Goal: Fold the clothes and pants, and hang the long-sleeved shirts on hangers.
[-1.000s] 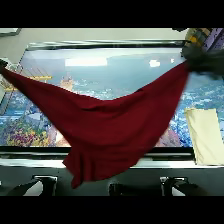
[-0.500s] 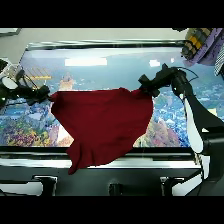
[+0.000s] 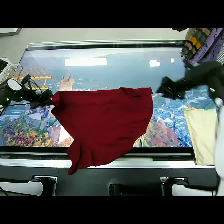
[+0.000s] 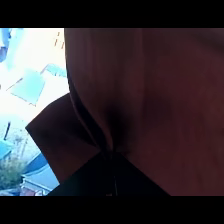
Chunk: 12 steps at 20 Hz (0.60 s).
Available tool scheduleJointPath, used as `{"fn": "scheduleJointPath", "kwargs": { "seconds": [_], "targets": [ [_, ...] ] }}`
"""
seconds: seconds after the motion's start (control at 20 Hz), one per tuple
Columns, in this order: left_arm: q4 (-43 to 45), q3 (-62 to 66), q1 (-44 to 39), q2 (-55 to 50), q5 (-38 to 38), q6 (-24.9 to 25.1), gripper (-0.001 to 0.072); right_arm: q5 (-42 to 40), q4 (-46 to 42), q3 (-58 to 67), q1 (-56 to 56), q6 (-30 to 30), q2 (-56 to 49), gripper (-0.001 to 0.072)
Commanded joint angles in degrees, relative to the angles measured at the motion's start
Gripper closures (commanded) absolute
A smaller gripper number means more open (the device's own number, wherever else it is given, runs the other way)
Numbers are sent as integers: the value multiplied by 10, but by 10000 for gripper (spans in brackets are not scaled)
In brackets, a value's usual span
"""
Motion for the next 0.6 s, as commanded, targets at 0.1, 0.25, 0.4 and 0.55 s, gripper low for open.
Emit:
{"fn": "scheduleJointPath", "kwargs": {
  "seconds": [0.1,0.25,0.4,0.55],
  "targets": [
    [0,0,-1,14,-99,4,694,75,81,-373,18,50,269,275],
    [0,0,-1,14,-136,4,694,192,158,-562,128,116,367,182],
    [0,0,-1,14,-146,4,694,282,165,-627,250,185,380,182],
    [0,0,-1,14,-147,4,694,353,137,-629,344,254,343,183]
  ]
}}
